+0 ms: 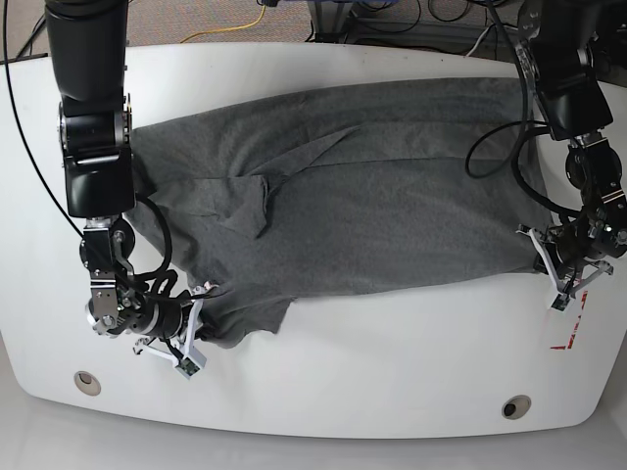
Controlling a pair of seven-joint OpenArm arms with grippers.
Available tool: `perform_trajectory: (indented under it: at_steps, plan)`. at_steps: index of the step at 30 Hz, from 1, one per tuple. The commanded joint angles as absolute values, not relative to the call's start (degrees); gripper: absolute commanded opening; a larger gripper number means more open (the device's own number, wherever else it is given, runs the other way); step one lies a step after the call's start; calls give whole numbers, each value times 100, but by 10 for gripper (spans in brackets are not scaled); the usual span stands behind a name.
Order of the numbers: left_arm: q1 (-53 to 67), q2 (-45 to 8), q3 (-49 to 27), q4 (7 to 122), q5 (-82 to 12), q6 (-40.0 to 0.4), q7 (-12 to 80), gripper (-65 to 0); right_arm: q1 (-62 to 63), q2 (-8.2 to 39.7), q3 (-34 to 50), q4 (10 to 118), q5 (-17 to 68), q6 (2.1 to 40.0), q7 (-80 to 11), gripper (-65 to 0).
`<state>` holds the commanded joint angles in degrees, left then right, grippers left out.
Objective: Layout the t-shirt on the table in an organized manner, then fold the t-shirt properly
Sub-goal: 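Lift the hem with both grippers and fold it toward the collar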
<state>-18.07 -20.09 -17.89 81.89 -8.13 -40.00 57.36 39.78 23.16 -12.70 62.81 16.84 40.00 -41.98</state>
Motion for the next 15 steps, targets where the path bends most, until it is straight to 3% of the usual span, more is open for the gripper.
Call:
perform_trajectory:
  at_steps: [9,15]
  plan:
    - [-1226,-2009,-1982,8954,-813,-4000,5938,-650,3029,2316,-171,8110,1648,4000,-5675,-650]
    - [-910,-2009,-2255,9068,-822,-4000,5965,-650,2369,2316,207,9024,1648,4000,-6202,-650]
